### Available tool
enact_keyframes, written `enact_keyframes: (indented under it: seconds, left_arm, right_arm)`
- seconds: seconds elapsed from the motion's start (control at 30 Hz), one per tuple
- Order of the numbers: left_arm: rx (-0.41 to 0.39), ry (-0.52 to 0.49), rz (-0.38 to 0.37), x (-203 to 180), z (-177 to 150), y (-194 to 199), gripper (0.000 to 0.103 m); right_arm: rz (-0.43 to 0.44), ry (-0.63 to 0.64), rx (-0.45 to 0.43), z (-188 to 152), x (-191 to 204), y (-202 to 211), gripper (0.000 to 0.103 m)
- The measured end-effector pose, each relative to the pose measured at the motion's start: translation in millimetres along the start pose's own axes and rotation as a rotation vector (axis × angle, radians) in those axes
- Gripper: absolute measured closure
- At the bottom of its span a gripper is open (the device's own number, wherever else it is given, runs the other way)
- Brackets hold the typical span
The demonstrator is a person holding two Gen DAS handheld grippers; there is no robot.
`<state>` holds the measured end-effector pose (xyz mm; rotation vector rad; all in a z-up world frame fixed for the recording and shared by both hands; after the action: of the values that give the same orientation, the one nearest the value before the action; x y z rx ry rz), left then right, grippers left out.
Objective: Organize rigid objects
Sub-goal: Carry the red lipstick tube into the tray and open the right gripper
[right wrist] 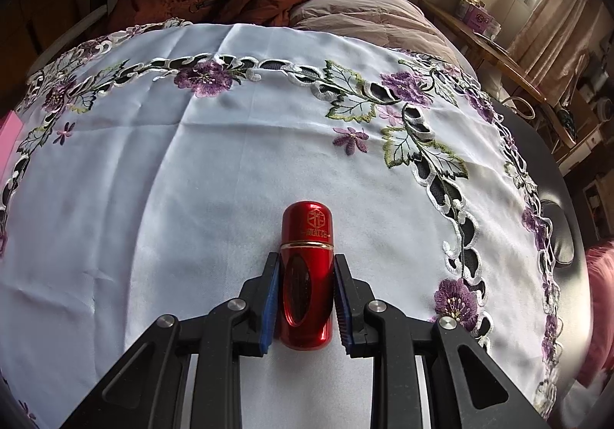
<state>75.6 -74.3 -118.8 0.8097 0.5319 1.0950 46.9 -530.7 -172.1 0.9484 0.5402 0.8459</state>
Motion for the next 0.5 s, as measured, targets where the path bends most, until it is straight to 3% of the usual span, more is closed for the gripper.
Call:
enact_keyframes:
  seconds: [0.2, 0.5]
  left_arm:
    - [-0.026, 0.003, 0.011, 3.8, 2.5, 9.0, 0.07]
    - [-0.03, 0.024, 0.012, 11.9, 1.2, 10.0, 0.07]
  right_arm:
    - [0.06, 0.033, -0.042, 1.1, 18.2, 16.4, 0.077]
    - [0.268, 0.129, -0.078, -13.1, 89.4, 61.8, 0.077]
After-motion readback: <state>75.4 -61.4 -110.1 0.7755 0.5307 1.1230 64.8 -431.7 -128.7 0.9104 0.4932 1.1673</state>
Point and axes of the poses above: each gripper's, at about its wrist camera, not at the fingertips, and y roughly against the way its jaws point, x to its left, z to its top, the point moved 8 cm from there along -y, roughly the way its jaws point, and after that the axes turned 15 degrees about -y, right-handed, at the moved point
